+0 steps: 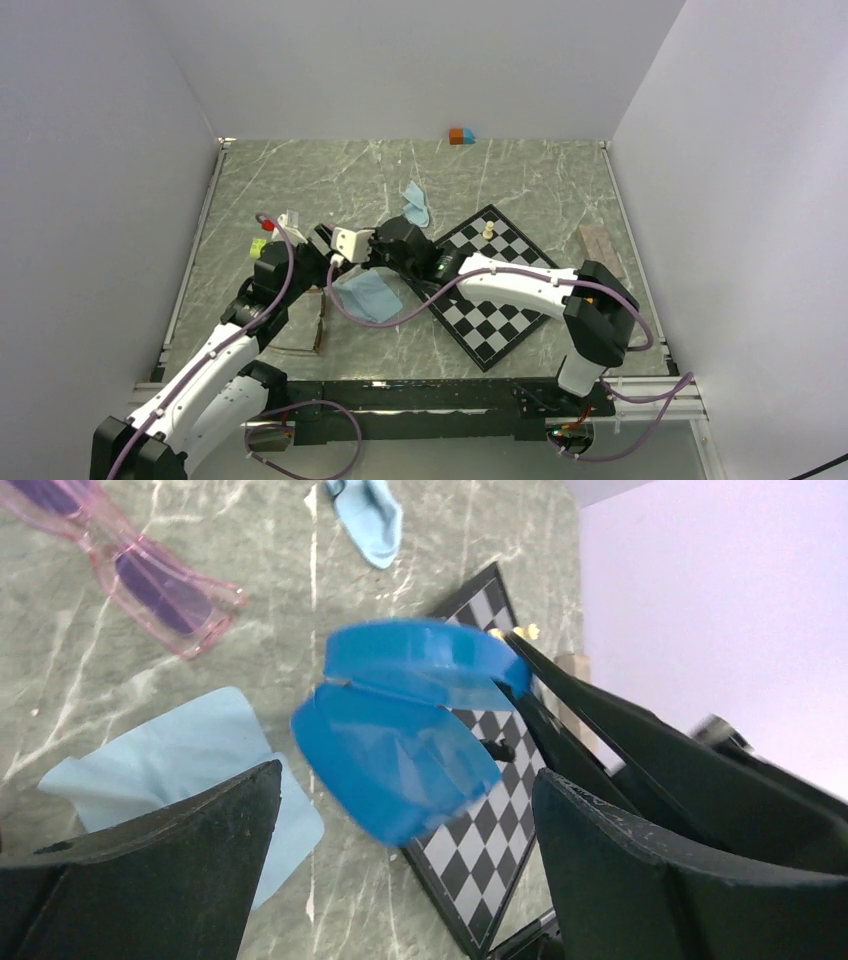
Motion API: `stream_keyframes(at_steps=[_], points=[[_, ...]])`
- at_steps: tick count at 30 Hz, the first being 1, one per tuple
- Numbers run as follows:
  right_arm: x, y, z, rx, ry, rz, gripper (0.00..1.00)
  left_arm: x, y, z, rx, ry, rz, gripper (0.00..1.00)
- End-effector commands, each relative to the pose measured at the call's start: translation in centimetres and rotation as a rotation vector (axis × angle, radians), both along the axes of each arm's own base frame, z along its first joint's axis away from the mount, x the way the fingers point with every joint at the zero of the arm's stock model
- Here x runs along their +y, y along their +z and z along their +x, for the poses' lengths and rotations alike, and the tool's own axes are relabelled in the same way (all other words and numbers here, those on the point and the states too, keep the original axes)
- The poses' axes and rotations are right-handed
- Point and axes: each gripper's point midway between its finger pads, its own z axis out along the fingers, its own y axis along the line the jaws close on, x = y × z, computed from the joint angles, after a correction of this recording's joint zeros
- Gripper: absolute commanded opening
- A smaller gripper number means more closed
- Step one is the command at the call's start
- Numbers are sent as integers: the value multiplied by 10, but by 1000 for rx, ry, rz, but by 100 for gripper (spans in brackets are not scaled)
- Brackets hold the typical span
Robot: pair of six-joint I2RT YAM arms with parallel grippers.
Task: Organize the sunglasses
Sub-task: Place the opened sunglasses case at the center of the board.
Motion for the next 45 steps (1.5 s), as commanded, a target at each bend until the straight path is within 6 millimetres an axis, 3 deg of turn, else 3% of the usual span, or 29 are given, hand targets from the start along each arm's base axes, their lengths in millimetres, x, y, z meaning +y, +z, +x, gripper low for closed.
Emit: stream_keyframes(at_steps=[1,7,11,15,18,25,29,32,35,39,45], points=[[8,50,-22,-19,21,143,2,4,1,9,40,37,26,99],[-7,107,-25,-6,-46,303,0,8,-27,-3,88,36,47,99],[-11,132,-56,82,75,336,0,20,-44,-10,98,77,80,97],[-16,136,-107,264,259,279,0,29,-59,-21,142,81,134,98],[-19,129,-140,389,376,248,0,30,-58,-23,113,81,124,99],[-11,125,-188,619,547,261,0,24,-45,-19,41,41,130,99],[-6,110,-207,739,604,300,0,8,-26,-15,-76,-53,100,96],[-3,101,-208,801,607,336,0,-2,-19,-14,-134,-110,94,96],[0,102,-194,807,561,383,0,-7,-17,-14,-143,-138,83,95],[-16,103,-145,726,353,412,0,-2,-21,-23,-87,-142,112,99],[-58,88,-43,480,0,266,0,2,-43,-58,-7,-222,152,99]])
